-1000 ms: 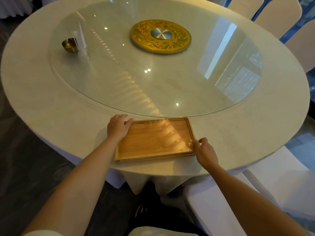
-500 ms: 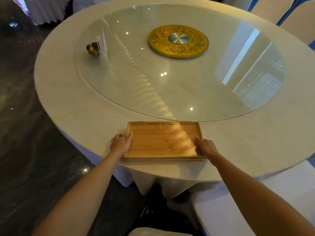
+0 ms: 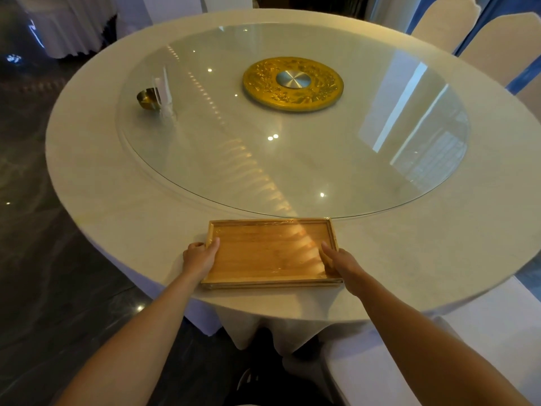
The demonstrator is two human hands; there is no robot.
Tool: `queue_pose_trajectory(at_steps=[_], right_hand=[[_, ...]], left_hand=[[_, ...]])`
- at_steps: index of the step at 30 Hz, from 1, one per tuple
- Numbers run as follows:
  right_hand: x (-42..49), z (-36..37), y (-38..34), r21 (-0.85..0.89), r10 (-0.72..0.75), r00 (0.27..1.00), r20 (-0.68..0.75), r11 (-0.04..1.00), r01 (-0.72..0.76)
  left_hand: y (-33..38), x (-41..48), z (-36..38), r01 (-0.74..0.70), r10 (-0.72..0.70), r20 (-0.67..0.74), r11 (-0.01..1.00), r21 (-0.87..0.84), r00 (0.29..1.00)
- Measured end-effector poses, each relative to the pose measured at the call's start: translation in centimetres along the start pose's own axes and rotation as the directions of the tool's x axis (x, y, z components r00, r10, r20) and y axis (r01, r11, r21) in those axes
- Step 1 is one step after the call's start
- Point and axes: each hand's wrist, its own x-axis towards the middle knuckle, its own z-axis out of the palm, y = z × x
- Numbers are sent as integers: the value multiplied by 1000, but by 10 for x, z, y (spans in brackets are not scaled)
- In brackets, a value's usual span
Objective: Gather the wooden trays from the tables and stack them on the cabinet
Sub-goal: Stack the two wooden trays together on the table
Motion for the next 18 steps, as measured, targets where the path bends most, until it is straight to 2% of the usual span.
queue_pose_trajectory(at_steps=[5,9,15,18], right_hand=[[-1,3,1,139,10,998,54,990,-17],[-2,12,2,217,2,998,63,976,-16],[-13,16,-10,255,-59,998,-6,965,59],[-24,13,-8,248,-70,994,-83,965,89]], left_hand=[[3,0,-2,-24,26,61,999,-35,998],[12,3,-15,-72,74,32,996,-45,997],[32,10,-27,-137,139,36,989,-50,990],[47,14,-27,-177,179,95,984,-28,979]])
